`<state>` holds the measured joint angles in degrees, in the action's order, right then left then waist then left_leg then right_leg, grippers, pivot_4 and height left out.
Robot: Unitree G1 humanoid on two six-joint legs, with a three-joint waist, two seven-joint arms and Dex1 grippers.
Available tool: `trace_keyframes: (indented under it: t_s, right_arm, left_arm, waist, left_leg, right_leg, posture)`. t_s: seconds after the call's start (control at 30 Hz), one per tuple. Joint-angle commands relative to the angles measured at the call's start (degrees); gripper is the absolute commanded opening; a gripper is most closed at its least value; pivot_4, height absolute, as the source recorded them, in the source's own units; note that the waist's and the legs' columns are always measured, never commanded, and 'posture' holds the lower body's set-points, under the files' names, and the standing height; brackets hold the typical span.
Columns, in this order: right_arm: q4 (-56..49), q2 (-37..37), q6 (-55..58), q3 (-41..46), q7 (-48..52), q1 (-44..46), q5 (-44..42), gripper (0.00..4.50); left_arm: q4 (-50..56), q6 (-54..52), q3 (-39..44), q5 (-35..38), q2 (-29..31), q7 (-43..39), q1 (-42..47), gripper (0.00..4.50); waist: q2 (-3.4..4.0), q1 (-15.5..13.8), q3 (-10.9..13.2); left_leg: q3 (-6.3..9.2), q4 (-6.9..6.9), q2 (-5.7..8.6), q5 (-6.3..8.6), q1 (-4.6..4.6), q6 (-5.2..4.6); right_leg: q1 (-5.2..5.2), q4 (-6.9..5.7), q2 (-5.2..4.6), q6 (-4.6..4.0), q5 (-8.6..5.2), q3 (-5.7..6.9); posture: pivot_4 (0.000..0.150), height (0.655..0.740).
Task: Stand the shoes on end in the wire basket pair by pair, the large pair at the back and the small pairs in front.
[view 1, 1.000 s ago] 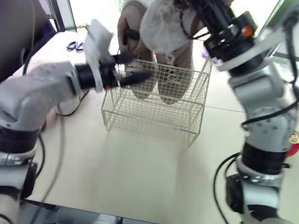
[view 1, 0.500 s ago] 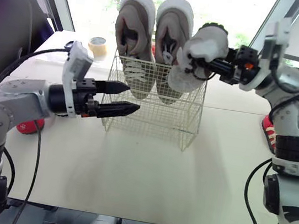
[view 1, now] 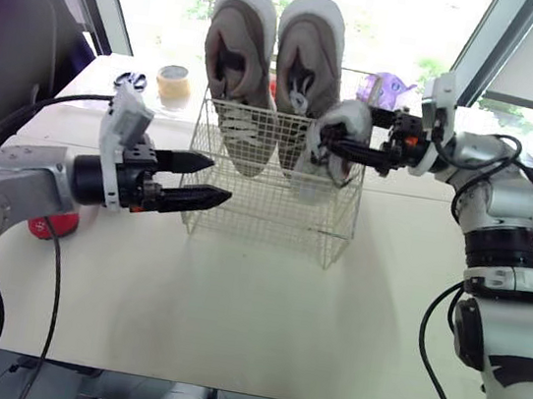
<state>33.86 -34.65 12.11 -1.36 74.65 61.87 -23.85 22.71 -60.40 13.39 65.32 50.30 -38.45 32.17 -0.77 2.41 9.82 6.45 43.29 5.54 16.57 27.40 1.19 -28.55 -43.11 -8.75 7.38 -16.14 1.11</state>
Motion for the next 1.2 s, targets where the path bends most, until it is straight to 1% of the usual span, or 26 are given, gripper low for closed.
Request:
trace_keyframes:
  t_s: [0.03,0.2,0.37,0.47,0.57,0.6,0.67,0.73,0.8,0.87,0.9,0.93,1.0,1.03,1.13,1.2]
  right_arm:
    - [-3.19,-0.84,0.70,3.11,-0.52,1.03,-0.99,4.43]
    - [-6.23,-1.73,2.42,4.57,-1.20,-0.53,-1.07,4.43]
    - [-15.74,-3.78,8.64,5.86,-0.65,-1.59,-4.05,4.43]
    - [-19.59,-4.63,10.41,5.99,-1.05,-2.02,-4.45,4.43]
    - [-22.87,-5.40,12.79,7.57,-2.41,-1.36,-6.30,4.43]
    - [-24.13,-5.81,14.08,8.02,-2.38,-0.84,-7.38,4.48]
    - [-28.38,-6.98,18.36,8.76,-2.74,0.52,-10.35,4.48]
    - [-32.41,-7.91,22.86,9.12,-3.47,1.14,-13.23,4.48]
    - [-38.96,-10.08,31.16,9.35,-4.07,0.92,-18.99,4.48]
    - [-43.81,-12.35,37.46,9.47,-4.16,0.12,-23.80,4.48]
    - [-46.71,-13.90,40.50,9.13,-3.64,-0.81,-26.37,4.48]
    - [-51.65,-15.71,43.49,8.56,-3.03,-3.57,-29.53,4.48]
    - [-58.29,-17.06,45.94,7.54,-3.50,-8.17,-32.60,4.48]
    - [-59.97,-17.14,45.67,7.24,-4.15,-9.76,-32.73,4.48]
    - [-61.79,-15.79,43.72,6.65,-7.28,-12.69,-31.30,4.48]
    - [-62.71,-15.00,42.63,6.12,-9.08,-14.16,-30.51,4.48]
  left_arm:
    - [0.55,1.32,0.14,-0.45,-0.29,-0.40,1.88,4.19]
    - [-1.37,1.42,-0.07,-1.90,-0.01,-1.61,2.61,4.19]
    - [-3.54,1.43,0.32,-2.77,-0.43,-2.60,3.30,4.19]
    - [-4.19,1.63,1.02,-2.36,-1.56,-2.33,3.13,4.19]
    - [-7.69,1.77,3.17,-1.72,-3.06,-0.44,4.31,4.19]
    - [-9.45,1.54,4.09,-1.46,-3.09,0.03,4.95,4.35]
    - [-12.72,1.48,5.75,-1.45,-2.31,-0.13,5.87,4.35]
    - [-15.26,2.68,5.98,-5.15,-0.03,0.23,6.74,4.35]
    - [-21.57,3.73,5.40,-11.24,4.47,1.81,9.44,4.35]
    - [-26.59,4.35,4.85,-14.82,7.09,2.07,11.86,4.35]
    - [-30.42,4.23,3.53,-17.17,8.60,2.07,13.90,4.35]
    - [-37.71,2.98,-2.19,-23.08,9.90,2.70,18.23,4.35]
    - [-51.99,2.52,-11.23,-32.76,9.23,2.83,26.36,4.35]
    - [-57.76,4.88,-14.71,-36.86,8.28,1.20,29.31,4.35]
    - [-72.93,13.81,-20.28,-45.51,4.67,-5.88,36.55,4.35]
    - [-82.19,19.60,-21.84,-49.81,2.55,-9.77,40.39,4.35]
  waist:
    - [0.00,0.00,0.00]
    - [0.00,-0.05,0.00]
    - [0.01,-0.04,0.01]
    - [0.01,-0.02,0.00]
    - [0.01,-0.11,0.00]
    - [0.01,-0.10,0.00]
    - [0.01,-0.07,0.01]
    - [0.01,0.01,0.01]
    - [0.01,-0.02,0.01]
    - [0.00,0.02,0.00]
    - [0.01,-0.07,0.00]
    - [0.00,-0.22,0.00]
    - [-0.21,-1.57,-0.13]
    - [-0.17,-1.61,-0.13]
    - [-0.20,-1.87,-0.12]
    - [-0.50,-1.93,-0.07]
  left_leg:
    - [0.00,0.00,0.00,0.00,0.00,0.00]
    - [0.00,0.00,0.00,0.00,0.00,0.01]
    - [0.00,0.00,0.00,-0.01,0.00,0.01]
    - [0.01,0.00,0.00,0.00,0.00,0.01]
    - [0.01,0.00,0.00,0.00,-0.02,0.01]
    - [0.01,0.00,0.00,0.00,-0.02,0.01]
    - [0.02,0.00,0.00,0.00,0.00,0.01]
    - [0.01,-0.02,0.00,0.00,0.01,0.00]
    - [0.01,-0.07,0.00,0.00,0.01,0.00]
    - [0.05,-0.09,-0.02,0.00,0.03,0.00]
    - [0.04,-0.10,-0.02,0.00,0.00,0.00]
    - [0.04,-0.10,0.00,0.01,0.00,-0.01]
    - [0.13,-0.08,0.01,0.01,-0.02,-0.01]
    - [0.20,-0.09,-0.01,0.01,-0.15,-0.02]
    - [0.11,-0.09,0.09,0.00,-0.18,-0.04]
    - [0.15,-0.01,0.10,-0.02,-0.04,-0.06]
  right_leg:
    - [0.00,0.00,0.00,0.00,0.00,0.00]
    - [0.01,0.00,0.00,0.00,0.00,0.00]
    - [0.00,0.00,0.00,0.00,0.00,0.00]
    - [0.01,0.02,-0.01,0.00,0.00,0.00]
    - [0.03,0.01,-0.03,0.00,0.00,0.00]
    - [0.03,0.01,-0.03,0.00,0.01,0.00]
    - [0.01,0.00,-0.03,-0.01,0.01,0.00]
    - [-0.02,0.02,-0.03,0.00,0.01,0.00]
    - [-0.03,0.05,-0.03,-0.01,0.00,0.00]
    - [-0.06,0.05,-0.01,-0.01,0.00,0.01]
    - [-0.03,0.08,-0.02,-0.01,0.00,0.00]
    - [-0.01,0.09,-0.05,-0.01,0.00,0.01]
    - [0.07,0.12,-0.01,0.00,0.00,0.18]
    - [0.29,0.19,0.05,0.01,0.01,0.38]
    - [0.30,0.20,0.00,0.04,0.02,0.33]
    - [0.21,0.20,0.01,0.04,0.02,0.38]
  posture:
    - [0.150,0.6595]
    - [0.150,0.6595]
    - [0.150,0.6595]
    - [0.150,0.6595]
    - [0.150,0.6595]
    - [0.150,0.6595]
    - [0.150,0.6595]
    - [0.150,0.6595]
    - [0.150,0.6595]
    - [0.150,0.6595]
    - [0.150,0.6595]
    - [0.150,0.6595]
    - [0.150,0.6595]
    - [0.150,0.6595]
    - [0.150,0.6595]
    - [0.150,0.6595]
